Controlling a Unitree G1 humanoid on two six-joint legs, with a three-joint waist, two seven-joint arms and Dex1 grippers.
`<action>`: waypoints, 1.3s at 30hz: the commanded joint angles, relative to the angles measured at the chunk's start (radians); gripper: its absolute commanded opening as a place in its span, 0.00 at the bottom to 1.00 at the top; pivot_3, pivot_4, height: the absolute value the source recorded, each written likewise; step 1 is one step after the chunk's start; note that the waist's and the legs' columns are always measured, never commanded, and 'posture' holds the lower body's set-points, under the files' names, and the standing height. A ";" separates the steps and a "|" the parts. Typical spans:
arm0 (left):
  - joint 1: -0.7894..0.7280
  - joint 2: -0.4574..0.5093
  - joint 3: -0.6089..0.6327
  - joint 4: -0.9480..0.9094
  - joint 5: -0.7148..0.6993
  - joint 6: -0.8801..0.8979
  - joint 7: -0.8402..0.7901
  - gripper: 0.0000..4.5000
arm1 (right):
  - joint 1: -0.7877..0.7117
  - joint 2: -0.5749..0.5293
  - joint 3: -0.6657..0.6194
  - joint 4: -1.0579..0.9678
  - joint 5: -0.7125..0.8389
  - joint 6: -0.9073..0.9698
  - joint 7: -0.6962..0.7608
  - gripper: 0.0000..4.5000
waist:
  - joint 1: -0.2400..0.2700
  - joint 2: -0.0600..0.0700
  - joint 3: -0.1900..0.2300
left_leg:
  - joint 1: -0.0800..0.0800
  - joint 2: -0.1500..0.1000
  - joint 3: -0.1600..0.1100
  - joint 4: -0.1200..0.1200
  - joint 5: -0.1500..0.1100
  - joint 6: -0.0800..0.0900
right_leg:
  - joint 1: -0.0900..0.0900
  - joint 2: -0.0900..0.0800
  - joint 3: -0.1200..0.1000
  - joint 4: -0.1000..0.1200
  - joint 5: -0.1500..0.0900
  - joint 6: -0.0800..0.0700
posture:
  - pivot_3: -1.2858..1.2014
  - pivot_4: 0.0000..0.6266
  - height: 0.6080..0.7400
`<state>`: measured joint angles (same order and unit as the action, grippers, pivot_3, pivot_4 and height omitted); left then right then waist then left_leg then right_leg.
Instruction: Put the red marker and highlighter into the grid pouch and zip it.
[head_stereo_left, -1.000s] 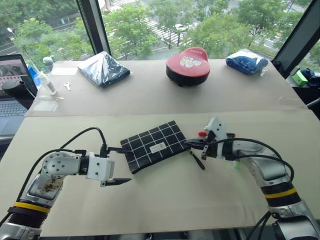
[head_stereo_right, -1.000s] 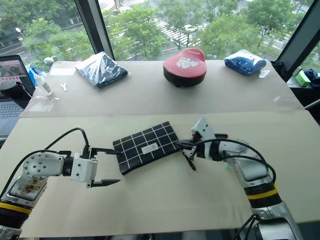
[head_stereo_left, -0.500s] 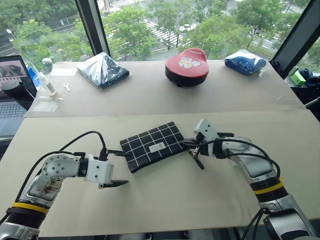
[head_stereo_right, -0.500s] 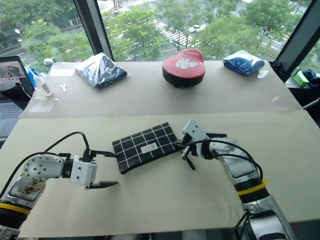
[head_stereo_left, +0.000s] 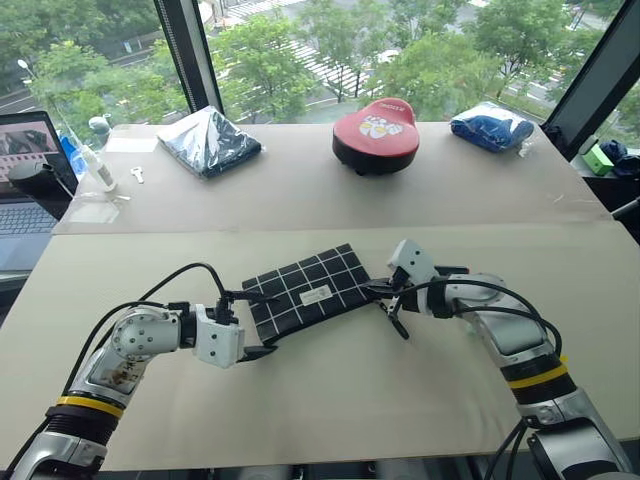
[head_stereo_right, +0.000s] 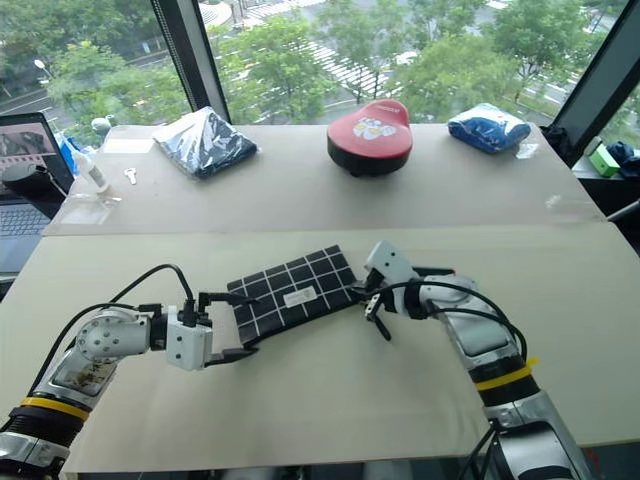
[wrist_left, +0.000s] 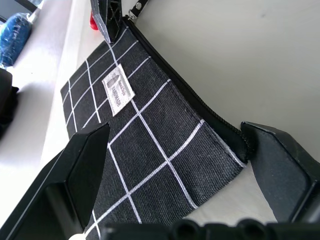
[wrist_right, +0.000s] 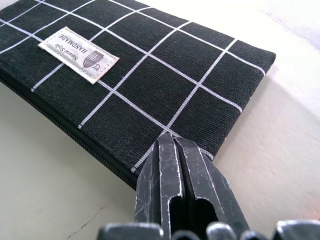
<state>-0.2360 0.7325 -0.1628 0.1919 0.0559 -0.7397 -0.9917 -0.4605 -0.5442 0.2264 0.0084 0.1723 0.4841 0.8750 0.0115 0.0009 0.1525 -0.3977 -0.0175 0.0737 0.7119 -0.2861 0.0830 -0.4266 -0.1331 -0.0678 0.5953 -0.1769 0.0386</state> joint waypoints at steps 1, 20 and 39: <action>-0.024 -0.005 -0.017 0.056 0.050 -0.065 0.045 1.00 | 0.017 -0.013 -0.004 -0.028 0.005 0.013 0.019 0.01 | 0.000 0.000 0.000 | 0.000 0.000 0.000 0.000 0.000 0.000 | 0.000 0.000 0.000 0.000 0.000 0.000 | 0.52 0.24 1.00; -0.121 -0.023 -0.024 0.304 -0.057 -0.252 0.104 0.01 | 0.028 -0.043 -0.052 -0.069 0.058 0.046 0.051 0.00 | -0.004 0.000 0.000 | 0.000 0.000 0.000 0.000 0.000 0.000 | -0.001 -0.001 0.000 0.000 0.000 0.000 | 0.52 0.24 1.00; -0.071 -0.132 0.045 0.011 -0.278 0.225 0.165 0.00 | -0.041 -0.150 -0.428 -0.145 0.395 0.364 0.046 0.73 | 0.002 0.000 0.000 | -0.005 -0.001 -0.002 0.000 -0.001 0.001 | -0.003 -0.002 -0.002 0.000 0.001 0.000 | 0.52 0.24 1.00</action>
<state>-0.3102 0.6099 -0.1431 0.2766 -0.1876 -0.5952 -0.8557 -0.5411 -0.6600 -0.1833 -0.1018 0.5709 0.8559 0.9049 0.0138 0.0008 0.1525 -0.4022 -0.0181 0.0719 0.7118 -0.2872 0.0849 -0.4291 -0.1354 -0.0695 0.5955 -0.1763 0.0389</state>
